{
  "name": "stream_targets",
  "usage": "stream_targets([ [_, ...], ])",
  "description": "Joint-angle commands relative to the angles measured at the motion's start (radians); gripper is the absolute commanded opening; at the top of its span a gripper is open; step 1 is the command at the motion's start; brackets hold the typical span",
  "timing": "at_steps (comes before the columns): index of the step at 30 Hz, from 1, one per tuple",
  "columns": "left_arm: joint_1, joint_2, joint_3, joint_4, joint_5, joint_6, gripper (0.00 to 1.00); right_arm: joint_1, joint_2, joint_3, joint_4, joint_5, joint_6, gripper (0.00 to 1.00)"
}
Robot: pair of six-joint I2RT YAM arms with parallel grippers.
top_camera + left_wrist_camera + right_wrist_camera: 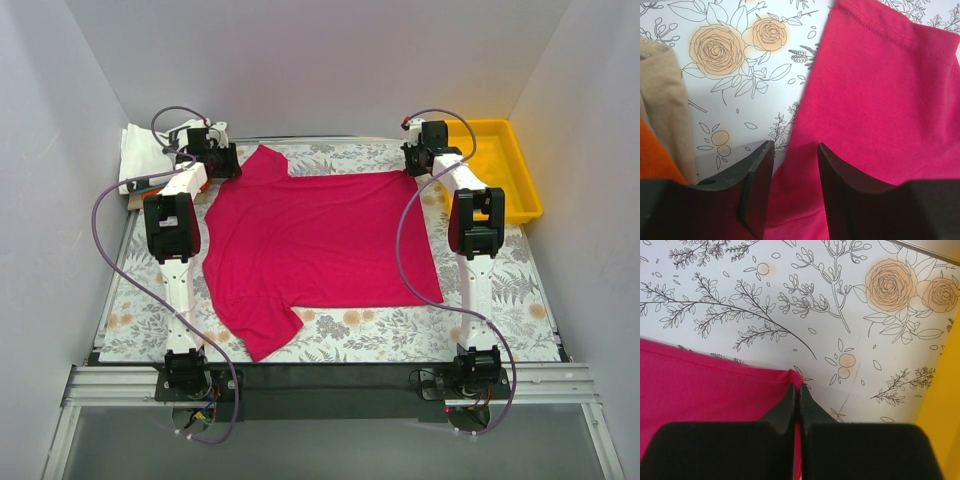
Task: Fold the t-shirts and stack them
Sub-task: Fold the tshirt
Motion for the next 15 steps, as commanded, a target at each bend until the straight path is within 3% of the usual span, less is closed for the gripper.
stream_targets([
  [1,-0.001,0.01,0.029,-0.038,0.037,0.024,0.37,-0.003,-0.035,-0.024,-0.024,-0.015,-0.021,0.01],
  [4,-0.017,0.01,0.026,-0.045,0.031,0.057,0.44,-0.003,-0.043,-0.026,-0.024,-0.024,-0.027,0.01],
  [6,-0.026,0.024,0.038,-0.047,-0.009,0.082,0.43,-0.003,-0.041,-0.024,-0.024,-0.026,-0.028,0.01],
  [7,-0.026,0.031,0.044,-0.048,-0.022,0.094,0.36,-0.003,-0.041,-0.024,-0.024,-0.026,-0.031,0.01],
  [10,-0.025,0.07,0.083,-0.065,-0.046,0.096,0.28,-0.003,-0.043,-0.024,-0.024,-0.025,-0.038,0.01],
  [15,-0.055,0.091,0.137,-0.093,-0.07,0.085,0.0,-0.005,-0.052,-0.026,-0.024,-0.026,-0.047,0.01],
])
